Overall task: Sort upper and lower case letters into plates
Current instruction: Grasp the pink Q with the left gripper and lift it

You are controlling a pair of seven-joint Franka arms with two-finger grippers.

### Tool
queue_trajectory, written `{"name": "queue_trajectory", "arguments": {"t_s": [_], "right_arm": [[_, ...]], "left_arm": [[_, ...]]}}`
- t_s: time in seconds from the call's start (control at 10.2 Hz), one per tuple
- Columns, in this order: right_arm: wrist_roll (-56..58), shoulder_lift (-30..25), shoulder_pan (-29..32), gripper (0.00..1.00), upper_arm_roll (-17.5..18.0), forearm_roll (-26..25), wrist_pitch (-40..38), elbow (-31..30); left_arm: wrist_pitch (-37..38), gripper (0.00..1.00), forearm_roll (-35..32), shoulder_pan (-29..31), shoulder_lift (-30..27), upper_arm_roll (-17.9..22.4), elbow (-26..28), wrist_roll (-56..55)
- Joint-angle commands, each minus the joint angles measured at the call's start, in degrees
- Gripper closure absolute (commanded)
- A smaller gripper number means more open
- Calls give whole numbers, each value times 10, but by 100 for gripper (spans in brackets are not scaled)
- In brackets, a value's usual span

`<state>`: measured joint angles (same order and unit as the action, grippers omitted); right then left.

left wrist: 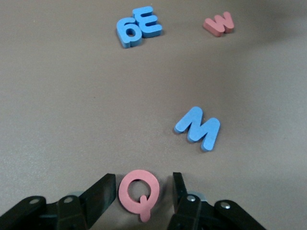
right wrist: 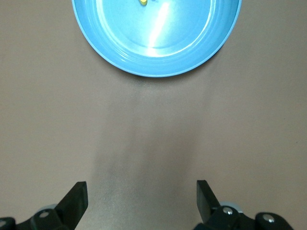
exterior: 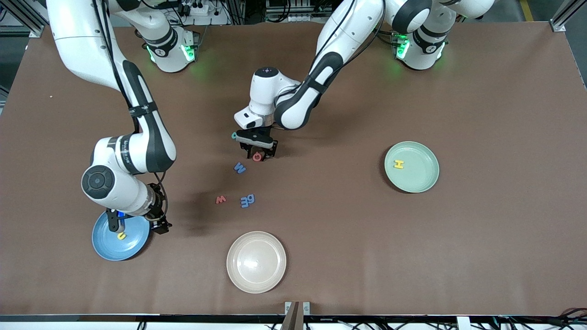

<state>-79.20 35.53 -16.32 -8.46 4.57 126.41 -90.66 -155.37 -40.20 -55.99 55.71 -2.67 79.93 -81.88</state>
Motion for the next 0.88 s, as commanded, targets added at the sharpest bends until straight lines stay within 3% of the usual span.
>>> {"name": "queue_trajectory", "arguments": {"t_s": [0.0,0.78], "right_arm": [[9,0,5,0,4,4,-9,7],[1,13,1,0,4,11,-4,14]], "left_arm": [[1,55,19,0,7,-13,-1,-12],[2,72,20,5,4,-14,-1,-11]]}}
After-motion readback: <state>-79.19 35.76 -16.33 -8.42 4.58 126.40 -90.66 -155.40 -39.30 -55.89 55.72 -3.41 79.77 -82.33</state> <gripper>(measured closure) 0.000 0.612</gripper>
